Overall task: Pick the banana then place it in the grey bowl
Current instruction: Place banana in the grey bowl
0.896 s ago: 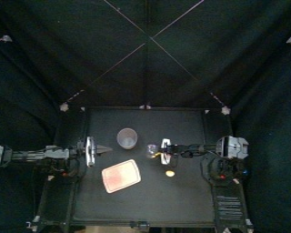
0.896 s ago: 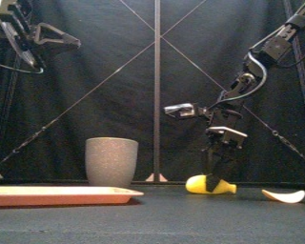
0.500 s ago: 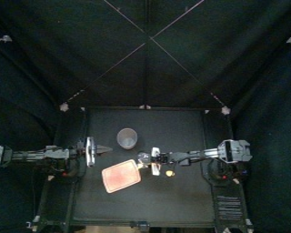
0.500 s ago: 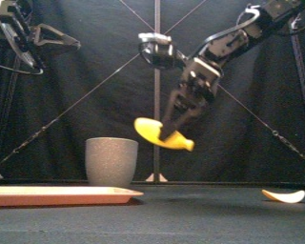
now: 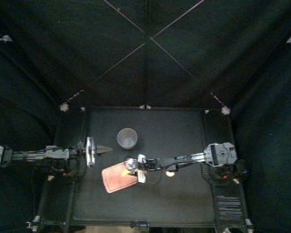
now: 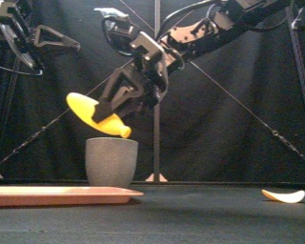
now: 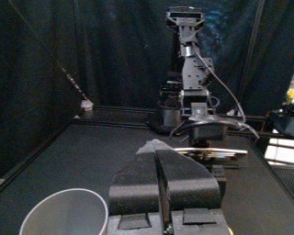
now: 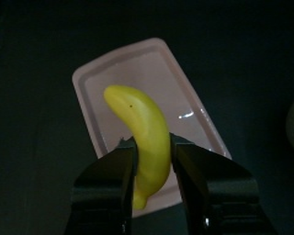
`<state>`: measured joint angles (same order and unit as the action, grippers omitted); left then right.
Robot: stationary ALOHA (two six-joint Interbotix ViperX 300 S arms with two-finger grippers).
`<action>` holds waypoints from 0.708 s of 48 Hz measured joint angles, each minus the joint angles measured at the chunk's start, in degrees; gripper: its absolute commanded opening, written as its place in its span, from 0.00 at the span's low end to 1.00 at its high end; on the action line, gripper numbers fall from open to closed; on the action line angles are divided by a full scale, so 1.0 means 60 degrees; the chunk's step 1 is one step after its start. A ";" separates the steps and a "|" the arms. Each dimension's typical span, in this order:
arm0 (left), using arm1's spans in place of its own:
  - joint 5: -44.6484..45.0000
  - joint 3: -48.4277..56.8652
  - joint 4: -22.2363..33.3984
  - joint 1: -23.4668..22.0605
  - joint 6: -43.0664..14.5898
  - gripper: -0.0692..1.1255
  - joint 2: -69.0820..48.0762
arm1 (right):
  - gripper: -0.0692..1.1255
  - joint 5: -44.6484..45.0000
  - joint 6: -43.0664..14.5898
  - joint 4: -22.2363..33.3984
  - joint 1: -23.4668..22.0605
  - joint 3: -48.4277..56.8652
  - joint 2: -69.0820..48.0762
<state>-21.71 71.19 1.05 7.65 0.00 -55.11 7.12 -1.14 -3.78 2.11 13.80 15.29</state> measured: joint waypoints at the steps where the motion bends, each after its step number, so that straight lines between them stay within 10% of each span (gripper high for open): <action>1: 0.0000 0.0015 0.0000 0.0000 0.0000 0.06 0.0000 | 0.55 0.0000 0.0000 0.0044 0.0000 -0.0073 0.0015; 34: 0.0000 0.0146 -0.0015 -0.0015 0.0000 0.06 0.0000 | 0.60 -0.0718 -0.0015 0.0952 -0.2402 -0.1055 0.0205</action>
